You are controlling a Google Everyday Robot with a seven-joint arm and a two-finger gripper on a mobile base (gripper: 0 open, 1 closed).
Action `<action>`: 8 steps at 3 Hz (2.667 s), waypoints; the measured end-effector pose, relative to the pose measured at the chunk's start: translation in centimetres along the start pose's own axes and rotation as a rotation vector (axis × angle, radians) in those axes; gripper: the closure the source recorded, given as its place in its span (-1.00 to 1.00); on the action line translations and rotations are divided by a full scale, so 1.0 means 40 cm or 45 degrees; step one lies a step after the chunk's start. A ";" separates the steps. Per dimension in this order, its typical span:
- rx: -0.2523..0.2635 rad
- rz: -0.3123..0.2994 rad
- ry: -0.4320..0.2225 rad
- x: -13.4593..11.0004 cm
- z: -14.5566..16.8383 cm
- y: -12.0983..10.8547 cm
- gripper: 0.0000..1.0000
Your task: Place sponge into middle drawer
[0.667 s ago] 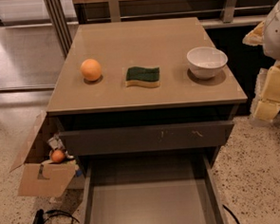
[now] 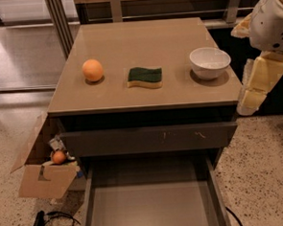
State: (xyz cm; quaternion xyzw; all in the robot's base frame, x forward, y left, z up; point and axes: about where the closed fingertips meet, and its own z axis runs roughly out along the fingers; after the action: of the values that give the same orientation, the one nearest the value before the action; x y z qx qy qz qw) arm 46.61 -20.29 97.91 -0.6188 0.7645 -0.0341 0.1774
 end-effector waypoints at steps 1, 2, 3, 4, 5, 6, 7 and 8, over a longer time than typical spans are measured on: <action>0.025 -0.076 -0.138 -0.089 0.044 -0.090 -1.00; 0.009 -0.070 -0.396 -0.155 0.104 -0.196 -1.00; -0.051 0.019 -0.647 -0.168 0.166 -0.248 -1.00; -0.086 0.076 -0.764 -0.169 0.192 -0.270 -1.00; -0.096 0.086 -0.786 -0.170 0.199 -0.273 -1.00; -0.090 0.069 -0.758 -0.186 0.203 -0.270 -1.00; -0.118 0.083 -0.734 -0.222 0.264 -0.270 -1.00; -0.167 0.135 -0.712 -0.254 0.354 -0.277 -1.00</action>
Offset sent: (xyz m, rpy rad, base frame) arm 0.1558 0.0686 -0.0030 0.5430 -0.1126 0.1964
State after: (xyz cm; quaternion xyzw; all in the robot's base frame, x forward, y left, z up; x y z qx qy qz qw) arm 63.16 -10.75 90.01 -0.5734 0.7178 0.1966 0.3424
